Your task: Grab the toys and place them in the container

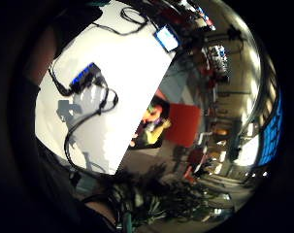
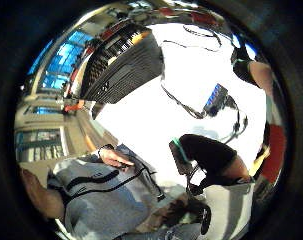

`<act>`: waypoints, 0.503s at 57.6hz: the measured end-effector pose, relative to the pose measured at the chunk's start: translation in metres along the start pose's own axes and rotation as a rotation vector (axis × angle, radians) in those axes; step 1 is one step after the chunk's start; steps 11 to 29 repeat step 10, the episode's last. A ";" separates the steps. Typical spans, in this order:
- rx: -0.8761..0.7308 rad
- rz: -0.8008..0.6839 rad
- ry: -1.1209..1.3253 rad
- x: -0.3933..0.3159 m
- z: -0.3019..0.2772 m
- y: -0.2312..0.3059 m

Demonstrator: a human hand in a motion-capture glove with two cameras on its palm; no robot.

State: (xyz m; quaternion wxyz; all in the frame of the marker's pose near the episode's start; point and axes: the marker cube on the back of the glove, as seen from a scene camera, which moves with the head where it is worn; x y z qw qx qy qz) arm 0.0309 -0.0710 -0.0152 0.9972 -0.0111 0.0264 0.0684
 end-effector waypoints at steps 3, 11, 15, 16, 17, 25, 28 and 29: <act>0.017 0.028 -0.078 0.010 0.014 0.020; 0.027 0.067 -0.169 0.022 0.031 0.041; 0.027 0.067 -0.169 0.022 0.031 0.041; 0.027 0.067 -0.169 0.022 0.031 0.041; 0.027 0.067 -0.169 0.022 0.031 0.041; 0.027 0.067 -0.169 0.022 0.031 0.041; 0.027 0.067 -0.169 0.022 0.031 0.041; 0.027 0.067 -0.169 0.022 0.031 0.041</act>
